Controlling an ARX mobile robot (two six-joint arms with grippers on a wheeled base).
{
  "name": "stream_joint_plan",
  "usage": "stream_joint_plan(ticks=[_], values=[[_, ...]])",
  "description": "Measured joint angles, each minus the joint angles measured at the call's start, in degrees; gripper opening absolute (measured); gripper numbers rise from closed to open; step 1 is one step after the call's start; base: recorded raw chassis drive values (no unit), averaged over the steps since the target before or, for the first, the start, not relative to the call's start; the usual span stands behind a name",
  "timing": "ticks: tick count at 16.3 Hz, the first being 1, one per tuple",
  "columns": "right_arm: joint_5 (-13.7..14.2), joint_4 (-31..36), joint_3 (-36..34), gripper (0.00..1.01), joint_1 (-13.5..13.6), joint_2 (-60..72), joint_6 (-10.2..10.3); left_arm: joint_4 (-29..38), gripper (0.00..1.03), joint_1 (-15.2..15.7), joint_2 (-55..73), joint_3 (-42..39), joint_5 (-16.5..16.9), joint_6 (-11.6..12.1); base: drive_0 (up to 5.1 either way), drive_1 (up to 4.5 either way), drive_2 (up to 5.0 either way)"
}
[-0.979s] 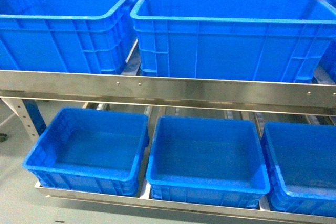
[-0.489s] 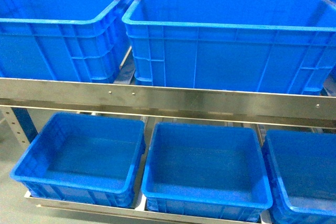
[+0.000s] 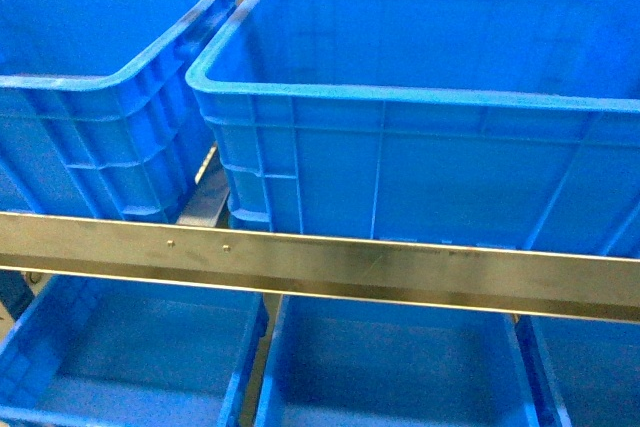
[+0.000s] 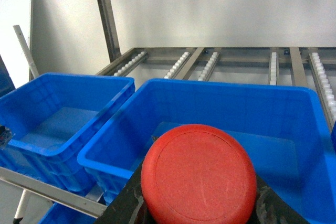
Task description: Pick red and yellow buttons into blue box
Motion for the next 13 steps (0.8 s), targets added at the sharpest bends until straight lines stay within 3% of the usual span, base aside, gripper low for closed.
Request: stream_joint_plan(ticks=[5, 8, 9, 10, 13], values=[[0.0, 0.2, 0.0, 0.28, -0.1, 0.8, 0.0, 0.0, 0.23, 0.0, 0.4, 0.0, 0.0, 0.0, 0.0, 0.50, -0.5], [-2.2, 7.8, 2.1, 0.28, -0.3, 8.8, -2.1, 0.1, 0.23, 0.0, 0.3, 0.0, 0.0, 0.0, 0.0, 0.00, 0.0], [-5.5, 15.7, 4.3, 0.28, -0.4, 18.6, -4.9, 0.1, 0.23, 0.0, 0.3, 0.0, 0.0, 0.0, 0.0, 0.00, 0.0], [-6.8, 20.9, 6.7, 0.28, -0.8, 27.1, -7.9, 0.1, 0.23, 0.0, 0.3, 0.0, 0.0, 0.0, 0.0, 0.00, 0.0], [-8.2, 25.4, 12.6, 0.28, -1.6, 40.2, -14.7, 0.1, 0.23, 0.0, 0.3, 0.0, 0.0, 0.0, 0.0, 0.00, 0.0]])
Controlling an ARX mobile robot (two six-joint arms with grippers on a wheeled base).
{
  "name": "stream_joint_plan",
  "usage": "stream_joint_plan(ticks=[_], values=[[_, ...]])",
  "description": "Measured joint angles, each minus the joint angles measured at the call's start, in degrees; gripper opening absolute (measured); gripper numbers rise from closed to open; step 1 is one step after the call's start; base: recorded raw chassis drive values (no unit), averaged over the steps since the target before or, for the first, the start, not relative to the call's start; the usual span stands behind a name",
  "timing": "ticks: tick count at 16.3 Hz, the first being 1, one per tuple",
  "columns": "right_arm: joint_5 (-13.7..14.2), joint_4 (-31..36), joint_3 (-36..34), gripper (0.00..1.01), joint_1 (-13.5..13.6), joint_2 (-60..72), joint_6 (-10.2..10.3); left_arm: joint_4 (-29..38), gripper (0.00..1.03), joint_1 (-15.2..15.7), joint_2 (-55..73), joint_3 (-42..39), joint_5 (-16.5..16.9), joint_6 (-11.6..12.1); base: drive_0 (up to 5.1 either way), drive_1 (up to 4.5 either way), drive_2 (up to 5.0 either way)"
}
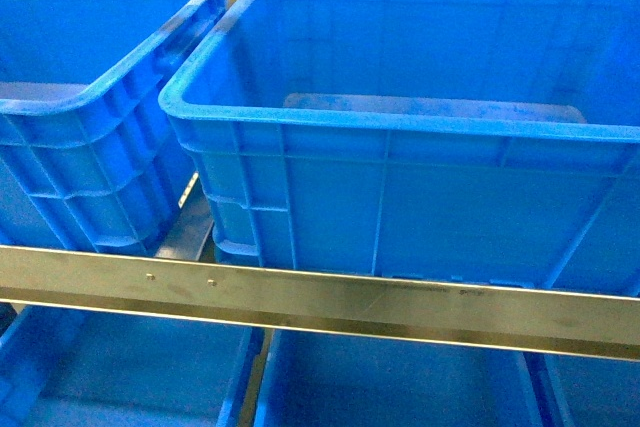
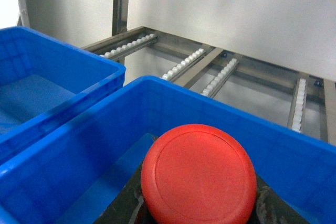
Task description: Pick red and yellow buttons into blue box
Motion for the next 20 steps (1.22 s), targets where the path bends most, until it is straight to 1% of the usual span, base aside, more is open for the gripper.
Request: stream_joint_plan(ticks=[1, 2, 3, 5, 6, 7, 9, 11, 12, 13, 16, 17, 18, 20], values=[[0.0, -0.8, 3.2, 0.28, -0.9, 4.1, -2.7, 0.0, 0.23, 0.0, 0.0, 0.0, 0.0, 0.0, 0.0, 0.00, 0.0], [-0.1, -1.2, 6.4, 0.28, -2.4, 7.6, -5.2, 0.0, 0.23, 0.0, 0.0, 0.0, 0.0, 0.0, 0.0, 0.00, 0.0], [-0.8, -4.1, 9.1, 0.28, -3.5, 9.6, -6.8, 0.0, 0.23, 0.0, 0.0, 0.0, 0.0, 0.0, 0.0, 0.00, 0.0], [-0.9, -7.6, 12.3, 0.28, -5.9, 12.3, -9.7, 0.0, 0.23, 0.0, 0.0, 0.0, 0.0, 0.0, 0.0, 0.00, 0.0], [-1.4, -11.4, 13.9, 0.28, -7.3, 13.5, -11.1, 0.0, 0.23, 0.0, 0.0, 0.0, 0.0, 0.0, 0.0, 0.00, 0.0], [-1.5, -13.9, 14.7, 0.28, -8.3, 14.3, -12.6, 0.0, 0.23, 0.0, 0.0, 0.0, 0.0, 0.0, 0.0, 0.00, 0.0], [-2.4, -18.4, 16.0, 0.28, -9.6, 15.5, -13.8, -0.1, 0.23, 0.0, 0.0, 0.0, 0.0, 0.0, 0.0, 0.00, 0.0], [-3.5, -19.2, 16.7, 0.28, -9.6, 15.6, -14.2, 0.0, 0.23, 0.0, 0.0, 0.0, 0.0, 0.0, 0.0, 0.00, 0.0], [-3.6, -18.7, 16.8, 0.28, -9.1, 15.6, -14.3, 0.0, 0.23, 0.0, 0.0, 0.0, 0.0, 0.0, 0.0, 0.00, 0.0], [-4.4, -20.0, 17.2, 0.28, -8.9, 15.6, -14.2, 0.0, 0.23, 0.0, 0.0, 0.0, 0.0, 0.0, 0.0, 0.00, 0.0], [-4.7, -20.0, 17.2, 0.52, -8.5, 15.6, -14.2, 0.0, 0.23, 0.0, 0.0, 0.0, 0.0, 0.0, 0.0, 0.00, 0.0], [-4.7, -20.0, 17.2, 0.63, -8.5, 15.6, -14.3, 0.0, 0.23, 0.0, 0.0, 0.0, 0.0, 0.0, 0.0, 0.00, 0.0], [-4.7, -20.0, 17.2, 0.70, -8.5, 15.6, -14.3, 0.0, 0.23, 0.0, 0.0, 0.0, 0.0, 0.0, 0.0, 0.00, 0.0], [-4.7, -20.0, 17.2, 0.94, -8.5, 15.6, -14.2, 0.0, 0.23, 0.0, 0.0, 0.0, 0.0, 0.0, 0.0, 0.00, 0.0]])
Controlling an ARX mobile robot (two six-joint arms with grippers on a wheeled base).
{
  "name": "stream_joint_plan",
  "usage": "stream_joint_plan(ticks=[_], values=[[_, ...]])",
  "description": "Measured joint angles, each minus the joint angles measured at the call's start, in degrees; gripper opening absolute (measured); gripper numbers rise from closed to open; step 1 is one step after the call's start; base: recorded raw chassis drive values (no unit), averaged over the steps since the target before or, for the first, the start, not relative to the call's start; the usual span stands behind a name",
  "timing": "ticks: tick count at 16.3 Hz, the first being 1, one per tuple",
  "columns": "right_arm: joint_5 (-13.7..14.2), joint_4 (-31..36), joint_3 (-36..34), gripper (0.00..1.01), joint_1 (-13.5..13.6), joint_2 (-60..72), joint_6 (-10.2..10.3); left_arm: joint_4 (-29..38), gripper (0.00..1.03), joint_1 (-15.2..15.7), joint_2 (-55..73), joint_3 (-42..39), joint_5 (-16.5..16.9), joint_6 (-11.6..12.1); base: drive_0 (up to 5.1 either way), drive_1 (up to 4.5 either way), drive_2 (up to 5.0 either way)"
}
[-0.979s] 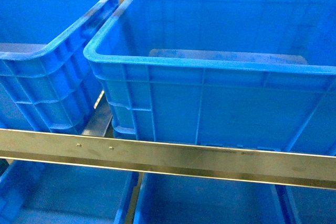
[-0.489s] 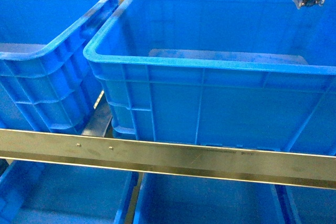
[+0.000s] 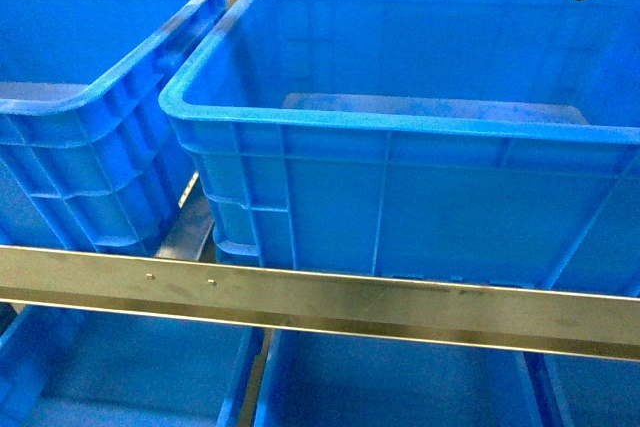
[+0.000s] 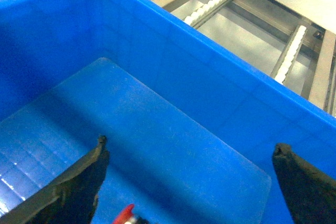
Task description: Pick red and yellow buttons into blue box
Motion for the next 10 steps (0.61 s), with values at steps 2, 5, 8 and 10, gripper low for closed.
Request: stream_joint_plan(ticks=[2, 5, 8, 10], values=[[0.0, 0.0, 0.0, 0.97, 0.0, 0.0, 0.0, 0.0, 0.23, 0.0, 0.0, 0.0, 0.0, 0.0, 0.0, 0.00, 0.0], [0.0, 0.0, 0.0, 0.98, 0.0, 0.0, 0.0, -1.3, 0.23, -1.8, 2.9, 2.0, -0.2, -0.1, 0.0, 0.00, 0.0], [0.0, 0.0, 0.1, 0.98, 0.0, 0.0, 0.0, -5.0, 0.23, -8.7, 17.2, 14.8, 4.2, -0.1, 0.0, 0.00, 0.0], [0.0, 0.1, 0.1, 0.98, 0.0, 0.0, 0.0, -7.3, 0.23, -12.2, 23.7, 21.6, 5.2, 0.4, 0.0, 0.00, 0.0]])
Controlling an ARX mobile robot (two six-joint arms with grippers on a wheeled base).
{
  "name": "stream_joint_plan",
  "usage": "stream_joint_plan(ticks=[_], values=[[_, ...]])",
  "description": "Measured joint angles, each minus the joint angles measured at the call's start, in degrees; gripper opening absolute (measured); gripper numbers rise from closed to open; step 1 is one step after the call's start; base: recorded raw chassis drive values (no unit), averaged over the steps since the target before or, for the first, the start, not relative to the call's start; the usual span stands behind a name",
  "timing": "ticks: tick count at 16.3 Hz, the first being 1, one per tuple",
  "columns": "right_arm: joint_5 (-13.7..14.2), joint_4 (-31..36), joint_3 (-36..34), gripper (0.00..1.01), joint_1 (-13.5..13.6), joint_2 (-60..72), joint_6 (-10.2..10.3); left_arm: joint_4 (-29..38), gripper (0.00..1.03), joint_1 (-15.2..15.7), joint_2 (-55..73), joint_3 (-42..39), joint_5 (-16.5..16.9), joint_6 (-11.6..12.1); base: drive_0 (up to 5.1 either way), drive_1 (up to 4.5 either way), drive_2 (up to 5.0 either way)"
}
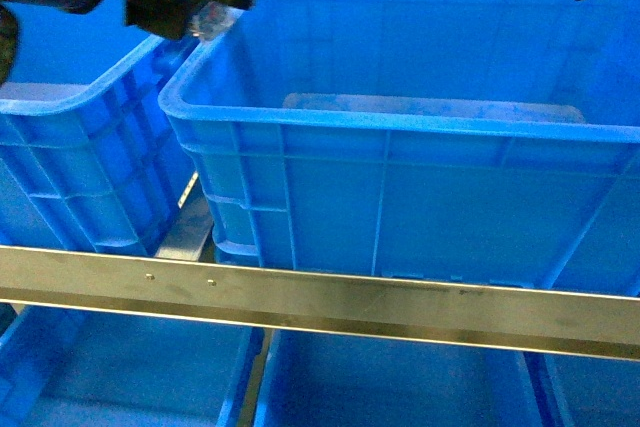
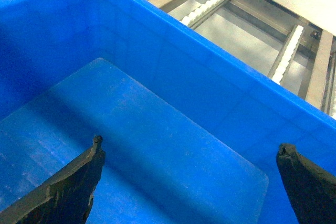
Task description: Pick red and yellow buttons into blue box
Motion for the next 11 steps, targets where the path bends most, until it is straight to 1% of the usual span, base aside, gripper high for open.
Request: stream_joint_plan(ticks=[1, 2, 5, 6, 7, 8, 9, 10, 11], values=[[0.0, 0.0, 0.0, 0.98, 0.0, 0.0, 0.0, -0.4, 0.23, -0.8, 2.0, 2.3, -0.8, 0.7, 0.0, 0.00, 0.0], [0.0, -0.1, 0.0, 0.98, 0.0, 0.0, 0.0, -1.3, 0.23, -1.3, 4.0, 4.6, -0.8, 1.0, 0.0, 0.00, 0.0], [0.0, 0.0, 0.0, 0.98, 0.0, 0.0, 0.0, -5.4, 0.23, -2.4, 8.6, 9.5, -1.0, 1.1, 0.0, 0.00, 0.0], [0.0, 0.0, 0.0, 0.98, 0.0, 0.0, 0.0, -6.8, 0.23, -2.7, 10.8, 11.5, -0.6, 0.4, 0.0, 0.00, 0.0], [0.0, 0.0, 0.0, 0.98, 0.0, 0.0, 0.0, -9.2, 0.23, -3.0, 15.4, 14.7, -1.4, -0.9, 0.0, 0.00, 0.0], [0.0, 0.0, 0.0, 0.98, 0.0, 0.0, 0.0, -9.2, 0.42, -2.9, 15.7, 14.9, -1.8, -1.5, 0.0, 0.00, 0.0], [0.0, 0.0, 0.0, 0.98, 0.0, 0.0, 0.0, -9.1, 0.55, -2.9, 15.7, 15.1, -1.8, -1.7, 0.0, 0.00, 0.0], [0.0, 0.0, 0.0, 0.98, 0.0, 0.0, 0.0, -9.1, 0.66, -2.9, 15.7, 15.2, -1.8, -1.9, 0.0, 0.00, 0.0], [0.0, 0.0, 0.0, 0.98, 0.0, 0.0, 0.0, -9.1, 0.73, -2.9, 15.7, 15.2, -1.8, -1.9, 0.0, 0.00, 0.0]])
